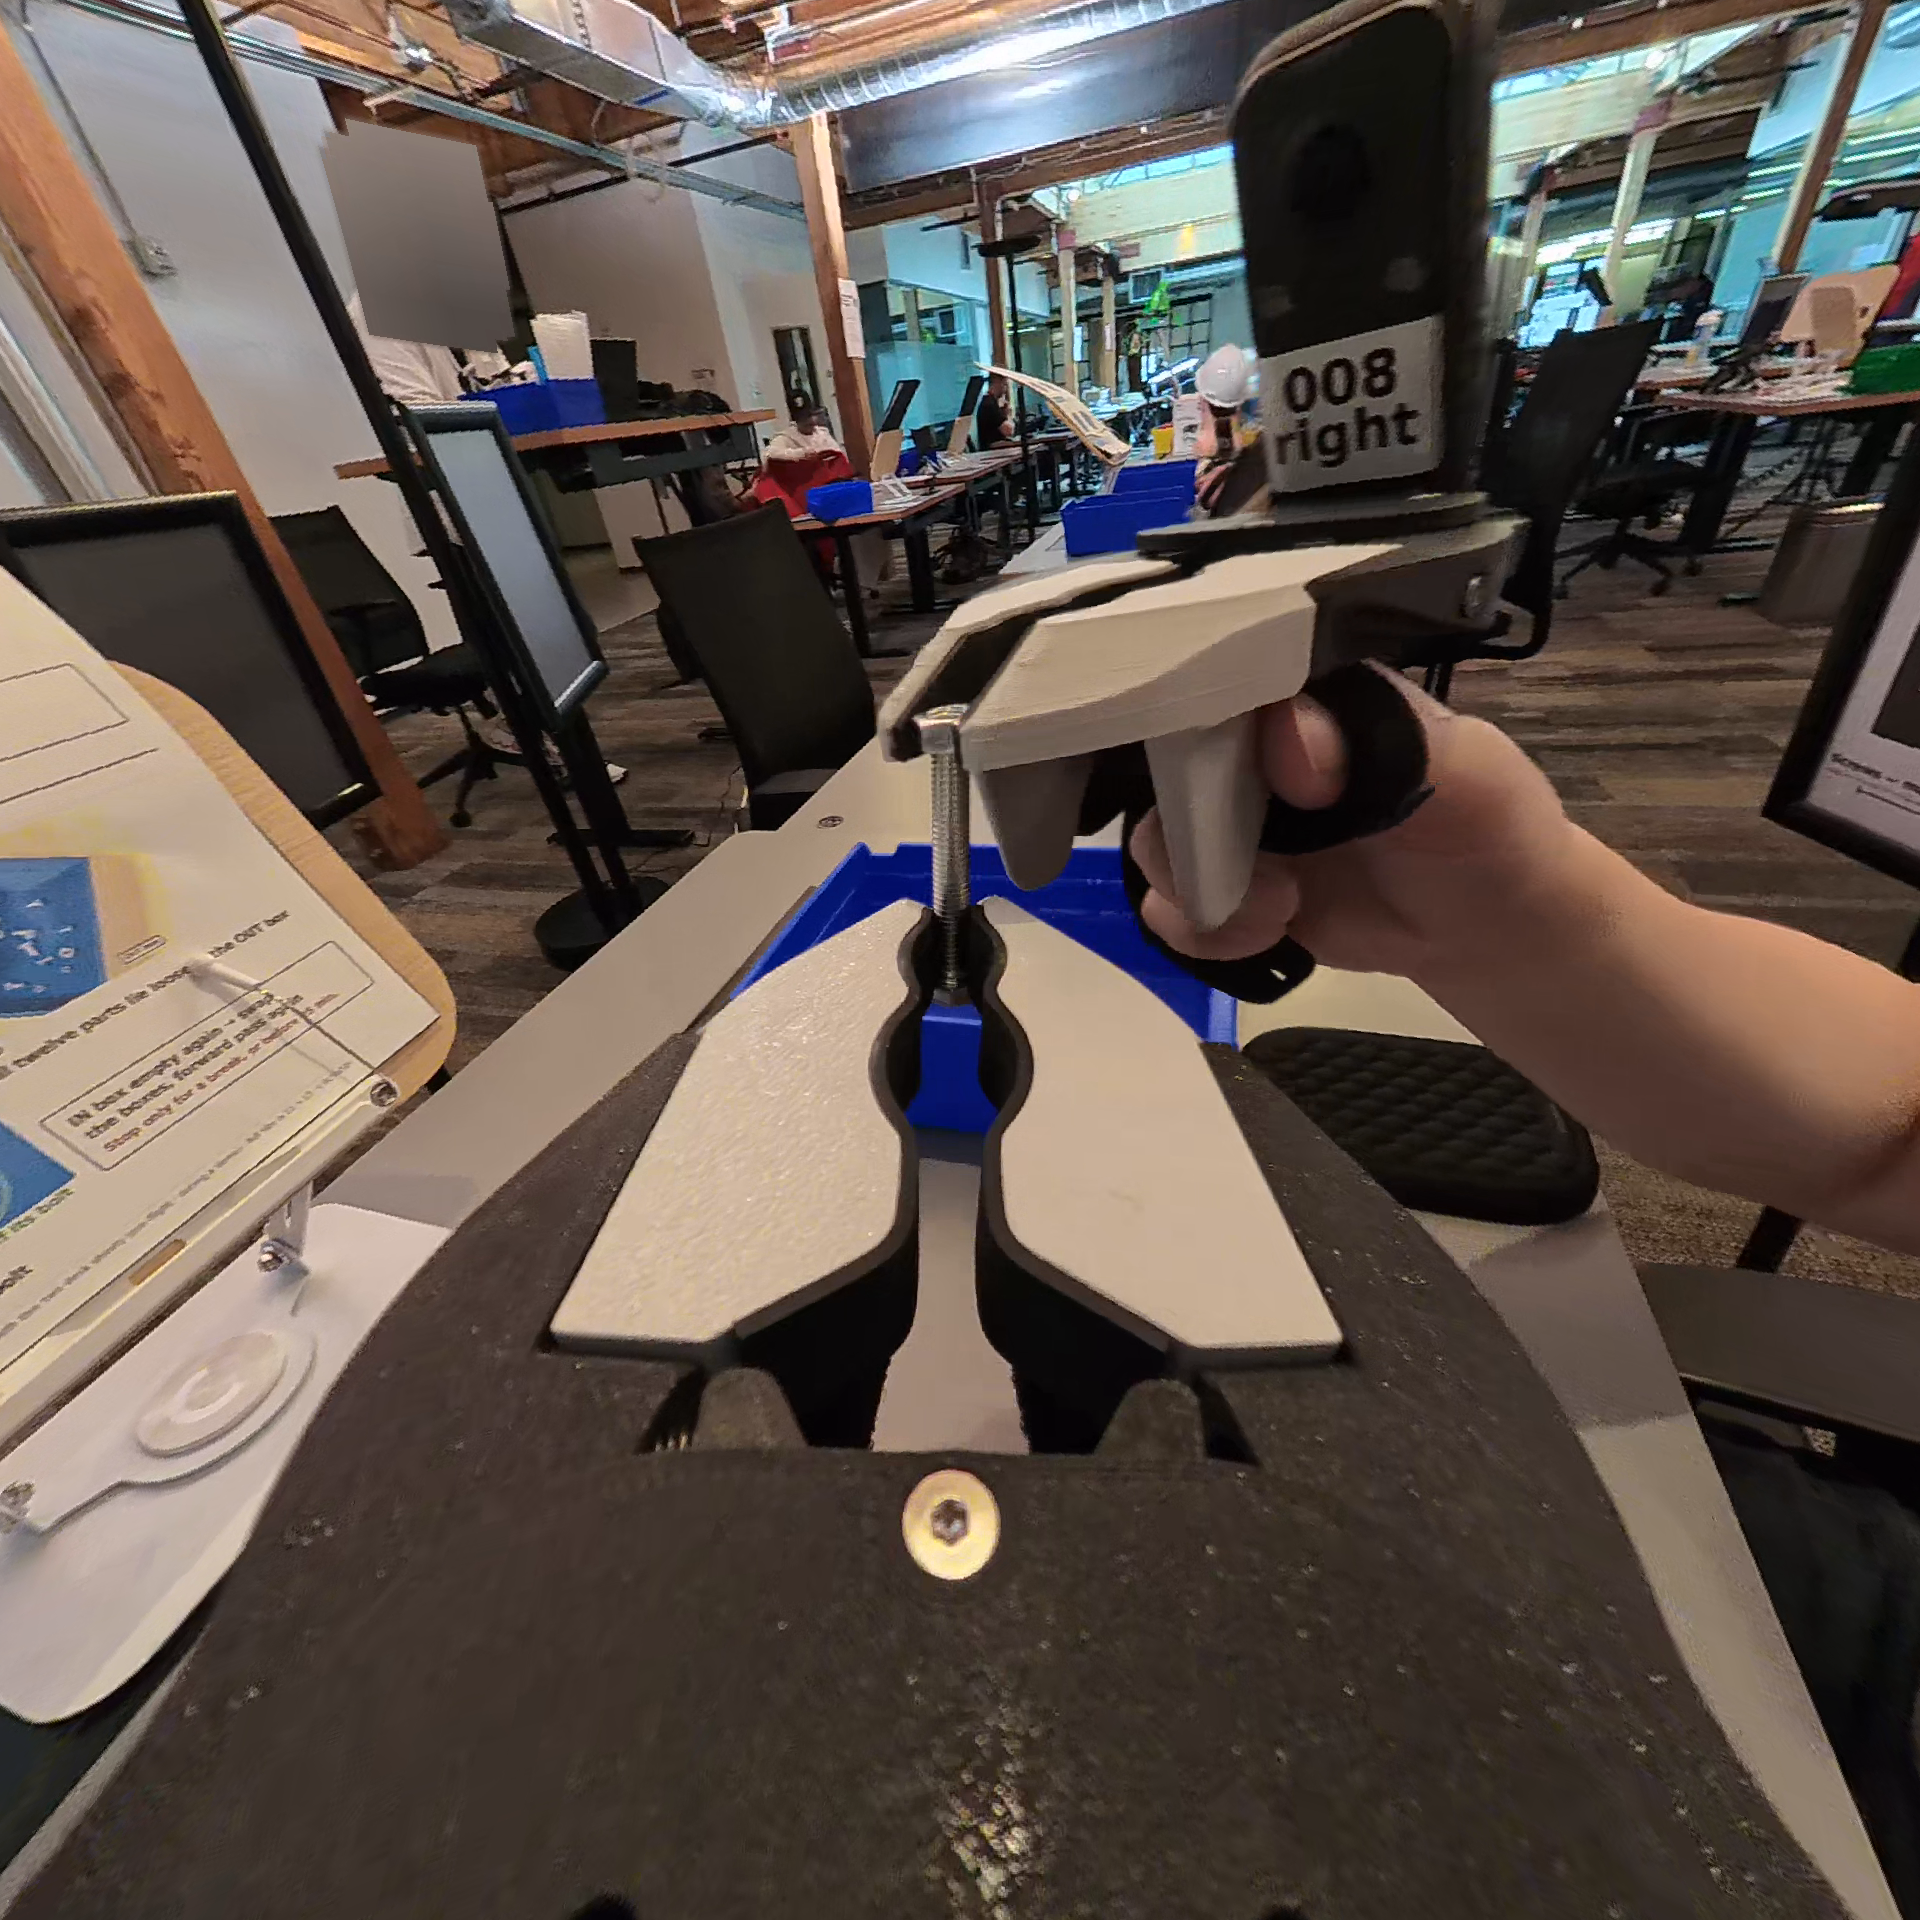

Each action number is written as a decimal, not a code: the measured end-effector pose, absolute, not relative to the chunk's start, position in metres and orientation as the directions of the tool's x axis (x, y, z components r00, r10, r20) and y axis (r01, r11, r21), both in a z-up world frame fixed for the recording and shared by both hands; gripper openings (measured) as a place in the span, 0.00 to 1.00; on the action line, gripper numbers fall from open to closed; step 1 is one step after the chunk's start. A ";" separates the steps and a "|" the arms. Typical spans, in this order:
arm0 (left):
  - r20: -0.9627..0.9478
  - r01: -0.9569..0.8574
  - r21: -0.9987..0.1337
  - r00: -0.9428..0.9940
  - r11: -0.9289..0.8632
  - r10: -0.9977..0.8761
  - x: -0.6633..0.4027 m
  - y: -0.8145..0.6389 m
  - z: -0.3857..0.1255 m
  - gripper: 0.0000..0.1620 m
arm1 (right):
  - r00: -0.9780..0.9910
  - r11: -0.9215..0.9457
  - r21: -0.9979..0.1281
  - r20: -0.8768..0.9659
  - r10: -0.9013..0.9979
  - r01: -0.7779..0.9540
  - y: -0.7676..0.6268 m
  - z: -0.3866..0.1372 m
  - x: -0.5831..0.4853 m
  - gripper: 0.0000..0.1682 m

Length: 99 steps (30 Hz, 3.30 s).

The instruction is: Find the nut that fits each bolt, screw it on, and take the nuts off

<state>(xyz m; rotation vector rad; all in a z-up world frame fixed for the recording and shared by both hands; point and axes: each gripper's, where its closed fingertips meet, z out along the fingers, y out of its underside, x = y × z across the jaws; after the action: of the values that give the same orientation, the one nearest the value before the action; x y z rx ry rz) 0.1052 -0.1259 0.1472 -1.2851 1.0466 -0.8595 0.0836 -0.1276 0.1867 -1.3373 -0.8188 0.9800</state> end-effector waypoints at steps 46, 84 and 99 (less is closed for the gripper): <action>-0.073 -0.003 -0.997 -0.040 0.073 -0.997 0.109 -0.175 0.154 0.03 | -0.013 -0.009 -0.985 -0.006 1.000 -0.170 -0.169 0.207 0.100 0.16; -0.107 -0.024 -0.994 0.042 0.106 -0.993 0.109 -0.167 0.152 0.03 | 0.083 0.054 -0.993 0.045 0.996 -0.105 -0.166 0.192 0.086 0.06; -0.099 -0.020 -0.995 0.027 0.098 -0.995 0.109 -0.167 0.153 0.03 | 0.093 0.058 -0.990 0.046 0.995 -0.132 -0.166 0.192 0.086 0.06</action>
<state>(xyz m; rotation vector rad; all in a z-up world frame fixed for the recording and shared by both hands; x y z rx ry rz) 0.1087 -0.1675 0.1525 -1.1626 1.2473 -1.1074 0.0858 -0.1663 0.1919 -1.1140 -1.0696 1.1662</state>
